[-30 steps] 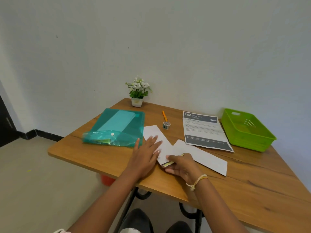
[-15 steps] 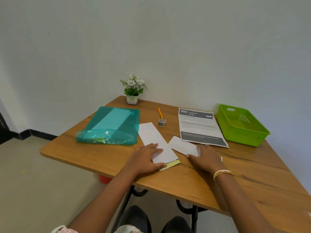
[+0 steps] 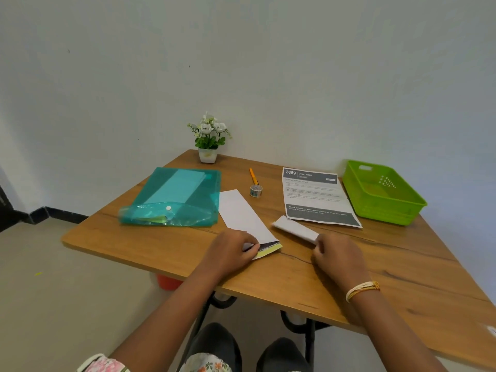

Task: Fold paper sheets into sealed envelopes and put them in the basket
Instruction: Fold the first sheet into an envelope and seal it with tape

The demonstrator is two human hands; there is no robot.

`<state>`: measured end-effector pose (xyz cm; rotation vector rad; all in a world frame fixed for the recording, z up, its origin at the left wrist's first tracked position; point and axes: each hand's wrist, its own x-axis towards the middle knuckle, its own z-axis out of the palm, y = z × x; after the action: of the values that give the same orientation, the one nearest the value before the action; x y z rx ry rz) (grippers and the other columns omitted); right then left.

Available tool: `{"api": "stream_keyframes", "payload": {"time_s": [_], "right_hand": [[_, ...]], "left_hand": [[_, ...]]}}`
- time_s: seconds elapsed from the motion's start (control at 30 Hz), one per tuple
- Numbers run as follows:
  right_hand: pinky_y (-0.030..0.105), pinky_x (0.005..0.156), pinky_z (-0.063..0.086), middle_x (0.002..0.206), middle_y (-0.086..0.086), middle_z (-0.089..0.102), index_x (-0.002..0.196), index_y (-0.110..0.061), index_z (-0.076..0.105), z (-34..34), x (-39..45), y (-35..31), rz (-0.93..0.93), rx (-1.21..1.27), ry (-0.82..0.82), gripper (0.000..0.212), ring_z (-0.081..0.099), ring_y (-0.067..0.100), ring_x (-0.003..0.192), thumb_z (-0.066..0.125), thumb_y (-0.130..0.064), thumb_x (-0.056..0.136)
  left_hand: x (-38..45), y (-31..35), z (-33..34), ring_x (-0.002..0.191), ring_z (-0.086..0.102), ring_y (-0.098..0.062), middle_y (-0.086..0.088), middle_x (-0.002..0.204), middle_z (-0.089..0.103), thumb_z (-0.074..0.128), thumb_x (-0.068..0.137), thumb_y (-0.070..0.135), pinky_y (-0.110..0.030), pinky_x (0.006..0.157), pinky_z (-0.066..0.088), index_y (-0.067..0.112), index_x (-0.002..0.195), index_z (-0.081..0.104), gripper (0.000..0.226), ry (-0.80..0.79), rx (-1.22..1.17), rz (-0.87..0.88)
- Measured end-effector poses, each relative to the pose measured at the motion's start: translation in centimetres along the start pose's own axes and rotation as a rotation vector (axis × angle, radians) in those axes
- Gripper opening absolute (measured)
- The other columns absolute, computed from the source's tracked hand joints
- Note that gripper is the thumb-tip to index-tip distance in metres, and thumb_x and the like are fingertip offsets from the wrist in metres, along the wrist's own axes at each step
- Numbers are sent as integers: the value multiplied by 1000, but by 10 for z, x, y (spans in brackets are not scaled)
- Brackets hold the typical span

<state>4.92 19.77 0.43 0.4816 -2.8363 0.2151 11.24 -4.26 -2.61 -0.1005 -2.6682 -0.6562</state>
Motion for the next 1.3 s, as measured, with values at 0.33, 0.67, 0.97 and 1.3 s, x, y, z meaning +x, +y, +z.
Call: {"api": "stream_keyframes", "payload": {"time_s": [0.33, 0.67, 0.97, 1.3], "right_hand": [[26, 65, 44, 97, -1, 72, 101, -25, 74, -50, -2, 9, 183, 725, -75, 23, 64, 17, 81, 61, -14, 85], [17, 57, 47, 77, -7, 75, 71, -27, 75, -43, -13, 26, 211, 729, -412, 13, 66, 6, 68, 74, -21, 83], [37, 81, 54, 91, 6, 75, 91, -15, 78, -47, -1, 21, 208, 787, -436, 12, 68, 25, 87, 73, -23, 84], [18, 39, 34, 70, 15, 60, 96, 15, 67, -41, 6, 28, 369, 904, -433, 34, 46, 16, 44, 72, -16, 83]], "left_hand": [[13, 15, 20, 82, 65, -20, -4, 97, 72, 53, 95, 26, -34, 61, 54, 25, 109, 59, 15, 80, 48, 17], [13, 9, 24, 89, 65, -15, -2, 104, 71, 57, 94, 32, -26, 62, 55, 28, 106, 59, 13, 88, 0, -41], [12, 10, 24, 84, 63, -7, 4, 97, 72, 65, 89, 32, -20, 70, 54, 22, 103, 71, 18, 87, -76, -75], [10, 10, 20, 80, 60, -2, 4, 93, 73, 66, 88, 32, -15, 67, 50, 18, 100, 74, 20, 149, -145, -79]]}}
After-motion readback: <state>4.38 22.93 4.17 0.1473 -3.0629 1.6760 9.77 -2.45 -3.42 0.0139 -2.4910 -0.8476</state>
